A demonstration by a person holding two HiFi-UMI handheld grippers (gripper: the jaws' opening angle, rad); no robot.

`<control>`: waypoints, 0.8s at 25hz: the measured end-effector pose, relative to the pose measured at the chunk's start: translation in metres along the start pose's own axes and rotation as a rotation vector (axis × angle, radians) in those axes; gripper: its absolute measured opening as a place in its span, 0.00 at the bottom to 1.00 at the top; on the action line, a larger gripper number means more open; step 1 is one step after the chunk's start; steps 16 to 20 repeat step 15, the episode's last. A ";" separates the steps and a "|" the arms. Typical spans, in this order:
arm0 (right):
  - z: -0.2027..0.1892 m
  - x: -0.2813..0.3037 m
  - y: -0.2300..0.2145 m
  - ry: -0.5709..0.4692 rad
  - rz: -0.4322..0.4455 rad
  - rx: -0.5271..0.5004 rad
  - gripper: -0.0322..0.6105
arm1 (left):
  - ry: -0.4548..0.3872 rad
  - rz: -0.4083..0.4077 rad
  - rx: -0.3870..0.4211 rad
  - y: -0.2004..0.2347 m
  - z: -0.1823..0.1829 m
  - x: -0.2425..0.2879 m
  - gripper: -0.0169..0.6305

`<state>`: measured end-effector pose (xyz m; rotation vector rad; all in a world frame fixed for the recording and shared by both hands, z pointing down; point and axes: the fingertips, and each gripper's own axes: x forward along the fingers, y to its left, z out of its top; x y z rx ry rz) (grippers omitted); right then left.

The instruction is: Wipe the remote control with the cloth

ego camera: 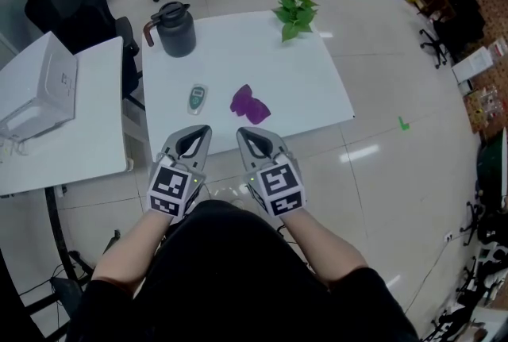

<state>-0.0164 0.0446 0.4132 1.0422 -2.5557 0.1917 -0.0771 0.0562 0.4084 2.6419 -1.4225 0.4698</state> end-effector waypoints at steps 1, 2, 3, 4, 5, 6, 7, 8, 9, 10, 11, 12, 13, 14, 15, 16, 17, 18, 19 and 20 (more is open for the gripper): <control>0.000 -0.002 0.001 -0.003 0.002 0.001 0.07 | 0.000 0.001 0.003 -0.002 0.000 -0.001 0.03; 0.002 -0.004 0.004 -0.009 0.008 0.005 0.07 | 0.000 0.002 0.006 -0.004 0.001 -0.001 0.03; 0.004 -0.005 0.006 -0.013 0.012 0.009 0.07 | 0.000 0.003 0.008 -0.005 0.002 -0.002 0.03; 0.005 -0.006 0.008 -0.016 0.015 0.011 0.07 | -0.001 0.004 0.009 -0.007 0.002 -0.003 0.03; 0.005 -0.008 0.009 -0.016 0.016 0.011 0.07 | -0.001 0.004 0.009 -0.008 0.003 -0.004 0.03; 0.005 -0.008 0.010 -0.017 0.016 0.011 0.07 | -0.002 0.003 0.009 -0.009 0.003 -0.004 0.03; 0.005 -0.009 0.010 -0.018 0.015 0.010 0.07 | -0.003 0.001 0.011 -0.010 0.003 -0.005 0.03; 0.005 -0.009 0.011 -0.020 0.014 0.009 0.07 | -0.003 -0.001 0.012 -0.011 0.004 -0.005 0.03; 0.005 -0.009 0.011 -0.021 0.013 0.009 0.07 | -0.004 -0.003 0.014 -0.011 0.004 -0.005 0.03; 0.005 -0.009 0.011 -0.021 0.013 0.009 0.07 | -0.004 -0.004 0.016 -0.012 0.004 -0.005 0.03; 0.006 -0.009 0.011 -0.021 0.012 0.009 0.07 | -0.004 -0.005 0.018 -0.013 0.005 -0.005 0.03; 0.006 -0.009 0.011 -0.021 0.012 0.009 0.07 | -0.003 -0.007 0.019 -0.013 0.005 -0.005 0.03; 0.006 -0.009 0.011 -0.021 0.012 0.009 0.07 | -0.003 -0.008 0.020 -0.013 0.005 -0.004 0.03; 0.006 -0.009 0.011 -0.022 0.011 0.009 0.07 | -0.002 -0.009 0.020 -0.014 0.005 -0.004 0.03; 0.006 -0.009 0.011 -0.022 0.011 0.010 0.07 | -0.001 -0.010 0.021 -0.014 0.006 -0.004 0.03; 0.006 -0.009 0.011 -0.022 0.011 0.010 0.07 | -0.001 -0.010 0.021 -0.014 0.006 -0.004 0.03; 0.006 -0.009 0.011 -0.022 0.011 0.010 0.07 | -0.001 -0.010 0.021 -0.014 0.006 -0.004 0.03; 0.006 -0.009 0.011 -0.022 0.011 0.010 0.07 | -0.001 -0.010 0.021 -0.014 0.006 -0.004 0.03; 0.006 -0.009 0.011 -0.022 0.011 0.010 0.07 | -0.001 -0.010 0.021 -0.014 0.006 -0.004 0.03; 0.006 -0.009 0.011 -0.022 0.011 0.010 0.07 | -0.001 -0.010 0.021 -0.014 0.006 -0.004 0.03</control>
